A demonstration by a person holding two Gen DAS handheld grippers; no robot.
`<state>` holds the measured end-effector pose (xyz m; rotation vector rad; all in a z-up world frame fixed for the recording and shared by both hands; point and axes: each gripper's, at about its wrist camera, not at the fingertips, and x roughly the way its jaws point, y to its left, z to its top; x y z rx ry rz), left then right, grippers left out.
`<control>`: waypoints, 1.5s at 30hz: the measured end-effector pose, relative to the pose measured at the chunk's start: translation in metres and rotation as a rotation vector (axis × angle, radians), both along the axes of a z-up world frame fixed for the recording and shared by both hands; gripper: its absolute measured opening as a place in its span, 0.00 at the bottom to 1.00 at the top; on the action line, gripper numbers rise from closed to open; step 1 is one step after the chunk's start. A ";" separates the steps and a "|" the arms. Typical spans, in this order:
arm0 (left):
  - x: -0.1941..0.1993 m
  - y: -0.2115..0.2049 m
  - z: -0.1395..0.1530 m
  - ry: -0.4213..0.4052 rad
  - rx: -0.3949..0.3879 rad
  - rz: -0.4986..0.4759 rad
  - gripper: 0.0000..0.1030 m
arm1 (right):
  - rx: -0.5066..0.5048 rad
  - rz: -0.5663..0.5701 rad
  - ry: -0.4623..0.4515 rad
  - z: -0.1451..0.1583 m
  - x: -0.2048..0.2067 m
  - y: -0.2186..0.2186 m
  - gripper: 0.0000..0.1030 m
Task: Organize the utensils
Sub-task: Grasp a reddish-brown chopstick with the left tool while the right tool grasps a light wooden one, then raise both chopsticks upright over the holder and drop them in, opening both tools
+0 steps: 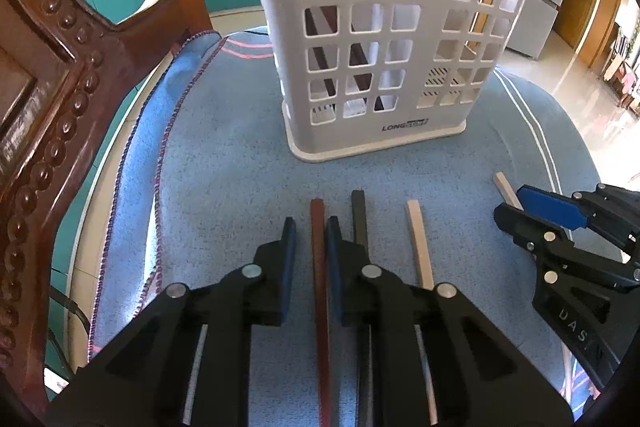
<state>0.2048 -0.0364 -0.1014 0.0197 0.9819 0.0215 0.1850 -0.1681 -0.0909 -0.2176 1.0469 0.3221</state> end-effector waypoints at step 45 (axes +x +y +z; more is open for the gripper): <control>-0.049 0.048 0.082 -0.296 -0.150 0.027 0.07 | 0.585 -0.140 -0.752 0.254 0.002 -0.067 0.06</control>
